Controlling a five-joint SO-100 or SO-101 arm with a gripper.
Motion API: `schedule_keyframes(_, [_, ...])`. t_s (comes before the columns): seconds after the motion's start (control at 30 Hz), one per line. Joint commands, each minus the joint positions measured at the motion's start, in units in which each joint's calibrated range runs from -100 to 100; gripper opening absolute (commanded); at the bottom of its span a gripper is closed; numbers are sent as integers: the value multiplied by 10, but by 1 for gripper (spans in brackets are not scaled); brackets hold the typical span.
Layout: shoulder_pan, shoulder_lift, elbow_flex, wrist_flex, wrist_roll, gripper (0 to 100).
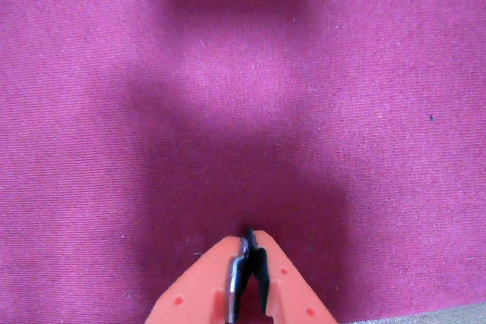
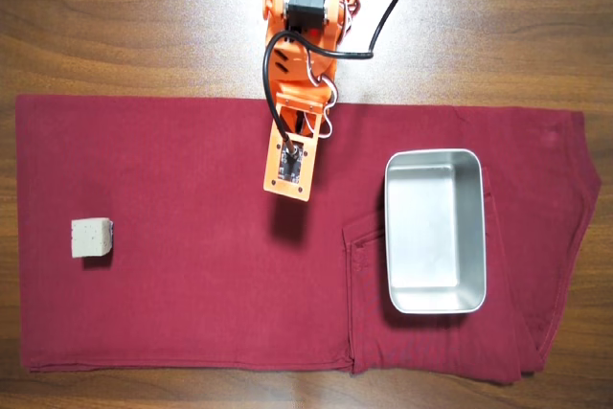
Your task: Grab the cube
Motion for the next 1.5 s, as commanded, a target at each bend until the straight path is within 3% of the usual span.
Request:
schedule_keyframes(0.0, [-2,4,4,11,-2,0])
schedule_keyframes(1.17, [10,30,-2,-2,11,1])
schedule_keyframes(1.3, [62,249,-165,-139,21,11])
schedule_keyframes(1.47, [135,594,-566,-94,19,26])
